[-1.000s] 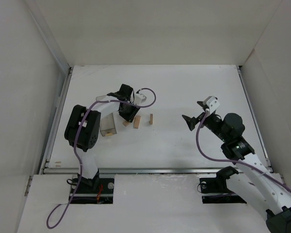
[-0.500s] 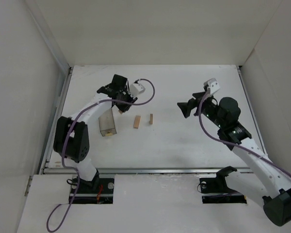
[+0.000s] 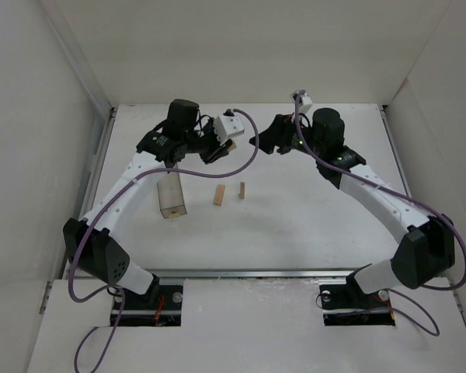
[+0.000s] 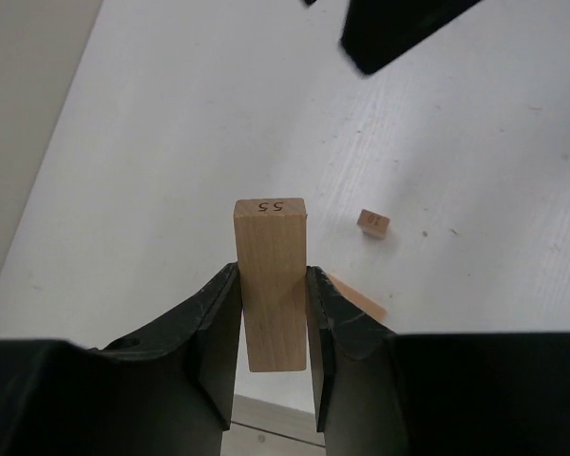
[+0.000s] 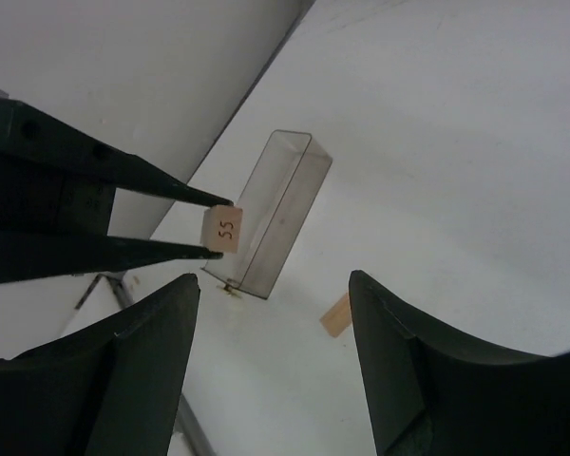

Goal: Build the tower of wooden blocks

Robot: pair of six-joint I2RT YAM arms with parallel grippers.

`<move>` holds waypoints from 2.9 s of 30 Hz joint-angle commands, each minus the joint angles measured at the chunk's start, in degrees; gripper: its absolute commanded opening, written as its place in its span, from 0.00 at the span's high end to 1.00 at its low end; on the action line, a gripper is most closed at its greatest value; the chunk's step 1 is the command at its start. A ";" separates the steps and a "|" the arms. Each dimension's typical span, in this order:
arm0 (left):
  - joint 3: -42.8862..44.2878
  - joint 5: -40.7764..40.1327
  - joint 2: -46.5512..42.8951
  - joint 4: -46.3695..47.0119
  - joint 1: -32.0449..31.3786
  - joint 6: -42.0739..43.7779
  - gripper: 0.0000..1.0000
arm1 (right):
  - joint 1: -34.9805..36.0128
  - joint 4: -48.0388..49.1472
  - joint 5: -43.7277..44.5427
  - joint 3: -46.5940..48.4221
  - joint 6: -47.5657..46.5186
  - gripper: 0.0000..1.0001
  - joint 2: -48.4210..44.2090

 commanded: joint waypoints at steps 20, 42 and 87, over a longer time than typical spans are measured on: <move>4.08 2.19 0.61 -1.04 -4.87 0.18 1.00 | 4.94 4.00 -12.75 9.34 7.16 0.68 12.43; 1.02 -5.80 0.61 3.35 -4.87 -2.28 0.54 | 4.94 1.99 -11.73 8.20 6.03 1.00 11.29; -23.16 -25.76 -4.49 12.94 -0.30 -12.04 0.47 | 16.62 -34.66 45.08 12.41 8.31 1.00 24.55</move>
